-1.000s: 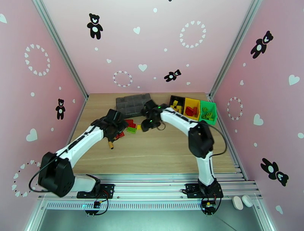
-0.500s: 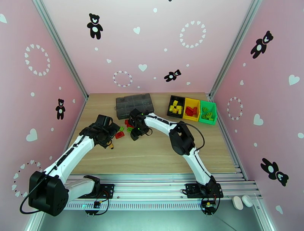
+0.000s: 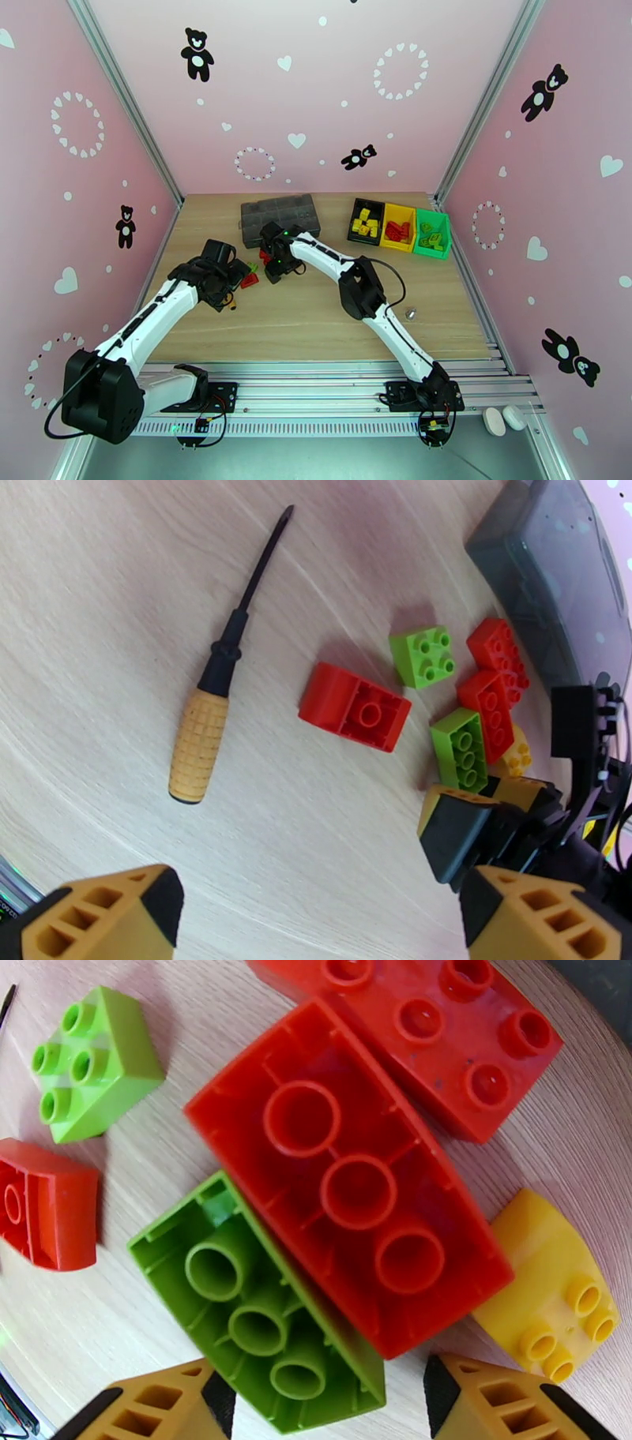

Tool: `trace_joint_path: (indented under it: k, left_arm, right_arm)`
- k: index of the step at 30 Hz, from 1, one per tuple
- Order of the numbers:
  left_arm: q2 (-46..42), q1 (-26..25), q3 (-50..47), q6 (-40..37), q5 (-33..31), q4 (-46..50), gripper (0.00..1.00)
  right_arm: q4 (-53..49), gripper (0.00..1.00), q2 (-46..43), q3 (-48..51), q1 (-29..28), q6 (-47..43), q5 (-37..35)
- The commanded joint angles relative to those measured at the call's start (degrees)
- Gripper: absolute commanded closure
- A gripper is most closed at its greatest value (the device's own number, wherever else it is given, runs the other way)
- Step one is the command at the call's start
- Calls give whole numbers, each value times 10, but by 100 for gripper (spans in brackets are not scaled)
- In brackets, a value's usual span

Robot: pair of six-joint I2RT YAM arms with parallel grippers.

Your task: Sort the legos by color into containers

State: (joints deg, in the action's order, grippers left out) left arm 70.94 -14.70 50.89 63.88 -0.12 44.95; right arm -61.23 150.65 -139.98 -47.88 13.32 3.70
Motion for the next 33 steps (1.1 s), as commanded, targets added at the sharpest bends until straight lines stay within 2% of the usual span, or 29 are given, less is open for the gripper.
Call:
trace_joint_path:
  k: [1, 9, 20, 28, 33]
  left_arm:
    - [12, 4, 22, -19, 16, 14, 2]
    - [16, 4, 28, -26, 23, 15, 2]
    - [-34, 4, 1, -11, 16, 29, 2]
    - [-69, 4, -21, 9, 12, 29, 2]
    - [-84, 4, -30, 15, 10, 32, 2]
  right_arm:
    - [2, 32, 42, -28, -2, 10, 9]
    - [13, 34, 63, -62, -3, 29, 44]
    - [13, 49, 64, -65, -20, 28, 58]
    - [-5, 59, 54, -59, -36, 24, 39]
    - [0, 64, 28, -23, -39, 27, 37]
